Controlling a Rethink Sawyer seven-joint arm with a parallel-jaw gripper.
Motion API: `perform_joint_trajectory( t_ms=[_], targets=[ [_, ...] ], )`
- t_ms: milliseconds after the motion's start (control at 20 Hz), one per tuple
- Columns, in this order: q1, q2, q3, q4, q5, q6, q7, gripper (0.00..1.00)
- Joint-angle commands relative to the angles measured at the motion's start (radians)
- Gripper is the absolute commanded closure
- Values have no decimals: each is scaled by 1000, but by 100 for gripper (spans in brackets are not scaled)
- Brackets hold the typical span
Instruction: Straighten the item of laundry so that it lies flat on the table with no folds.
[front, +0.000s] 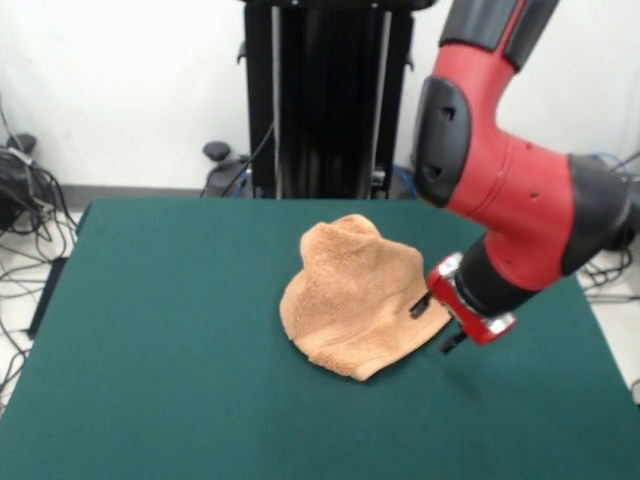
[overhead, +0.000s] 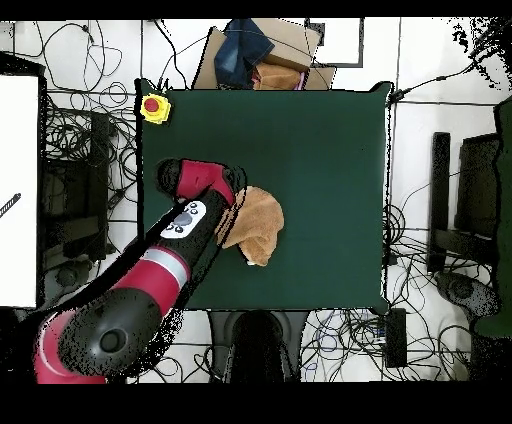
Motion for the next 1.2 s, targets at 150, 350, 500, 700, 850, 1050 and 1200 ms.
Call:
perform_joint_trajectory(
  t_ms=[150,350,500,700,850,1050,1200],
  targets=[
    [-44,-62,50,60,-7,26,218,0],
    [-57,57,-8,-40,-60,57,211,0],
    [-58,147,-98,-138,-109,125,204,0],
    [-68,216,-163,-225,-129,189,218,0],
    [-78,253,-162,-262,-118,187,238,0],
    [-74,269,-157,-294,-98,232,265,0],
    [-75,292,-163,-329,-79,241,294,0]
  ],
)
